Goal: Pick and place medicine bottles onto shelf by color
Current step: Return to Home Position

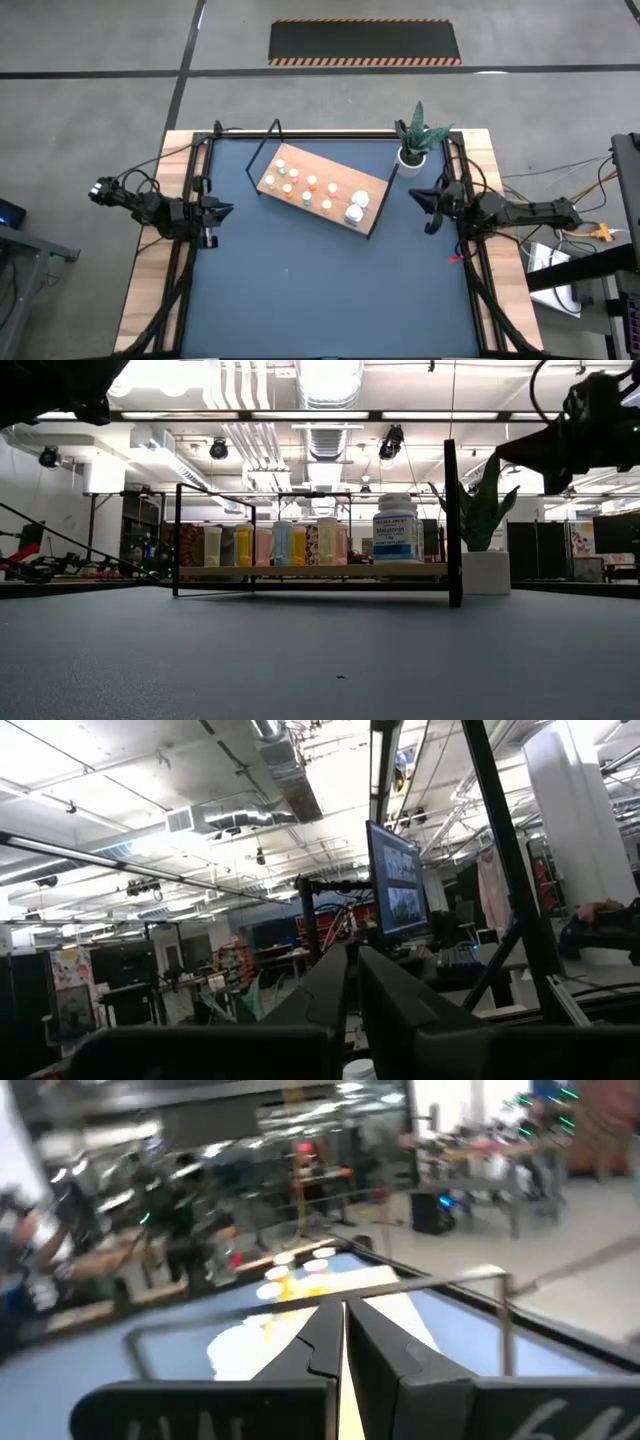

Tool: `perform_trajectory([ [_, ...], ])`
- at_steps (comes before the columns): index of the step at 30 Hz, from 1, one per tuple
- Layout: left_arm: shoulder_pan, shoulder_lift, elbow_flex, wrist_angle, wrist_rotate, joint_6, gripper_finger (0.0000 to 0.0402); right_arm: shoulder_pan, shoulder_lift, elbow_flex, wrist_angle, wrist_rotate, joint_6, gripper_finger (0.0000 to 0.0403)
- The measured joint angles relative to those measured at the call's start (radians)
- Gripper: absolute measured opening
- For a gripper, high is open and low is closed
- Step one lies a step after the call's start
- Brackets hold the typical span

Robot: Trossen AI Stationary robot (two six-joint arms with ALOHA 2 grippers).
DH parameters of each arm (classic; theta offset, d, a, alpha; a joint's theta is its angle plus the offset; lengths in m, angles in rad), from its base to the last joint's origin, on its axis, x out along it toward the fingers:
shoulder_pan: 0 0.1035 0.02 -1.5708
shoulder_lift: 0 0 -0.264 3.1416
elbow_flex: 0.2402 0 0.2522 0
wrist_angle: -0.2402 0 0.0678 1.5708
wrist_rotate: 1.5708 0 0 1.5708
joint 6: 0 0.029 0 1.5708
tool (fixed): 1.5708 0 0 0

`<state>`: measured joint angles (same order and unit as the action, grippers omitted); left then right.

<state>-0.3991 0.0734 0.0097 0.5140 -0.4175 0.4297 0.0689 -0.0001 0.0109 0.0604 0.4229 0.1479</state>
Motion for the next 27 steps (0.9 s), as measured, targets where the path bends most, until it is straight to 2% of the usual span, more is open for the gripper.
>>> perform_trajectory([
  [4,0.0,0.0,0.0,0.001,0.0,0.0,0.0012,0.012,0.0,0.0,-0.012,-0.083,-0.19,0.0009],
  [7,0.0,0.001,0.0,0.001,0.0,0.0,0.0012,0.018,0.0,0.0,-0.014,-0.091,-0.303,0.0009],
  [10,0.0,0.001,0.0,0.001,0.0,0.0,0.0012,0.018,0.0,0.0,-0.015,-0.085,-0.339,0.0009],
  [16,0.0,0.001,0.0,0.001,0.0,0.0,0.0012,0.018,0.054,0.0,-0.016,-0.084,-0.343,0.0009],
  [23,0.0,0.001,0.0,0.001,0.0,0.0,0.0012,0.016,0.179,0.0,-0.012,-0.09,-0.215,0.0009],
  [27,0.0,0.001,0.0,0.001,0.0,0.0,0.0012,0.016,0.198,-0.001,0.076,-0.086,-0.159,0.0009],
])
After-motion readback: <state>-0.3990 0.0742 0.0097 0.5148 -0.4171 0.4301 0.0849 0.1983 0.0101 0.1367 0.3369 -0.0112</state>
